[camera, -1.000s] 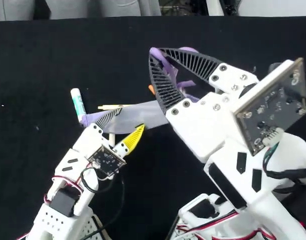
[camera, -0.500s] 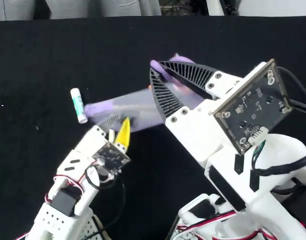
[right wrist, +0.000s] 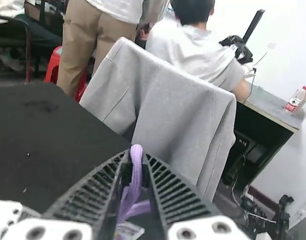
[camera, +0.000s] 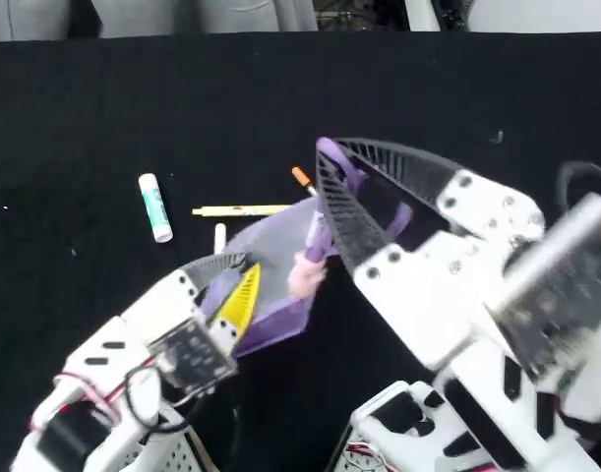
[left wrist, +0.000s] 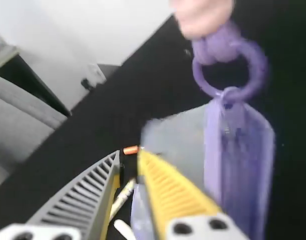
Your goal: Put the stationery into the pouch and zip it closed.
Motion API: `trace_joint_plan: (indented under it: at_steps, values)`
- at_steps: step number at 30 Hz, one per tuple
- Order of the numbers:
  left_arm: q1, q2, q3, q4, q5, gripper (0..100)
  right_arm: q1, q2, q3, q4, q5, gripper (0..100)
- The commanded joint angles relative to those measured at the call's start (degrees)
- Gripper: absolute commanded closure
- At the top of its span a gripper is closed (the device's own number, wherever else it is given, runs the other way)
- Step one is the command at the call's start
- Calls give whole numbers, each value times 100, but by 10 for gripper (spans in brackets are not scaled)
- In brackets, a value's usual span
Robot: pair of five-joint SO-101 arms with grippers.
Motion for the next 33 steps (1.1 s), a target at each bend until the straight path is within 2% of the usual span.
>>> trace_joint_plan:
  at_steps: [1,9,13,16,21,26,33]
  values:
    - [57,70,-804,475,-53,780,9,-119,400,158,70,988]
    - [66,70,-954,949,-62,785,105,-233,769,-79,396,988]
    - [-40,18,-998,1002,-62,785,818,-233,769,-413,396,988]
    - [-585,18,-1095,1310,-70,785,1327,-224,840,176,396,988]
    - [-1367,18,-1059,1503,-70,785,2989,-567,3046,18,624,987]
    - [-1455,18,-804,1477,-70,785,3648,-505,5402,-738,1609,987]
    - [-1437,18,-277,1468,-44,785,4308,-233,7591,-2075,2119,987]
